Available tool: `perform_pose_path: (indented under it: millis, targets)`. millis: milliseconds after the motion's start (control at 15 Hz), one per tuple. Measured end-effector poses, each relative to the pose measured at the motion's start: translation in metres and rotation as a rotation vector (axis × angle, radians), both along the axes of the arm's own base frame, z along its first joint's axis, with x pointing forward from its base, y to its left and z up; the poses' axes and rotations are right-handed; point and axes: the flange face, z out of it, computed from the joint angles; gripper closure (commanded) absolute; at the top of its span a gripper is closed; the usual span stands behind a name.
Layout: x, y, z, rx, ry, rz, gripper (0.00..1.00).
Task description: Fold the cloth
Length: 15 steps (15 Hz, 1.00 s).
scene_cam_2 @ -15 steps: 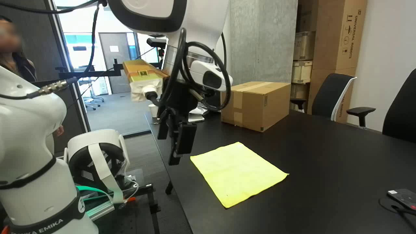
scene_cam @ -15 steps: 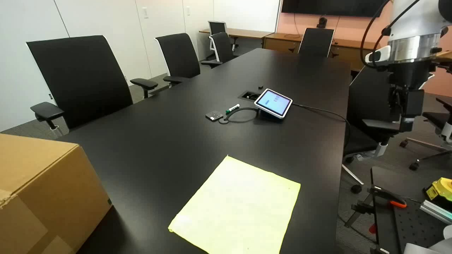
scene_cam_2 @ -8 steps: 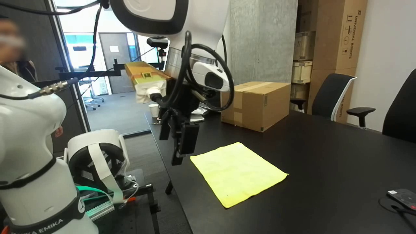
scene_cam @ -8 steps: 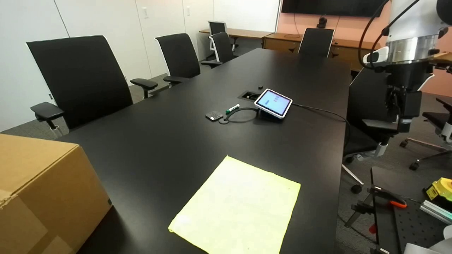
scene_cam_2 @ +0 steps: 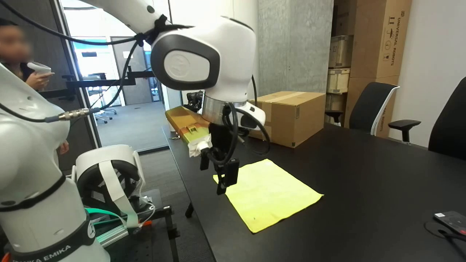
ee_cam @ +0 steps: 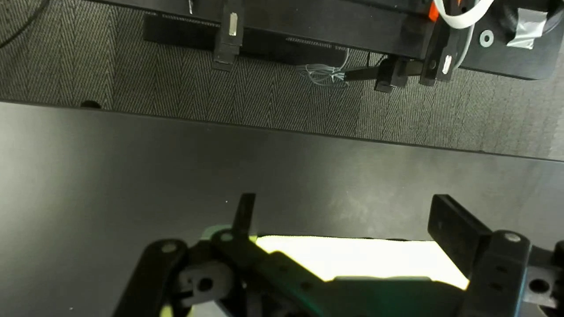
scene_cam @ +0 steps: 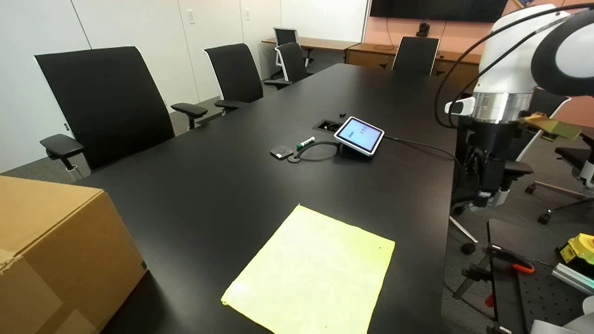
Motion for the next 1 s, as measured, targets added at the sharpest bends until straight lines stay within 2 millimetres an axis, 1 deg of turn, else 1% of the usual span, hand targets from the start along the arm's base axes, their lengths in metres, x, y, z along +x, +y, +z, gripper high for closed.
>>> perform_pose_path:
  millis: [267, 467, 733, 867, 1000]
  targets:
    - [0.014, 0.032, -0.043, 0.003, 0.056, 0.043, 0.00]
    - [0.033, 0.056, -0.069, -0.013, 0.085, 0.086, 0.00]
    - [0.065, 0.083, -0.099, -0.020, 0.035, 0.099, 0.00]
    - [0.074, 0.094, -0.116, -0.027, 0.007, 0.103, 0.00]
    - [0.077, 0.101, -0.132, -0.023, 0.008, 0.100, 0.00]
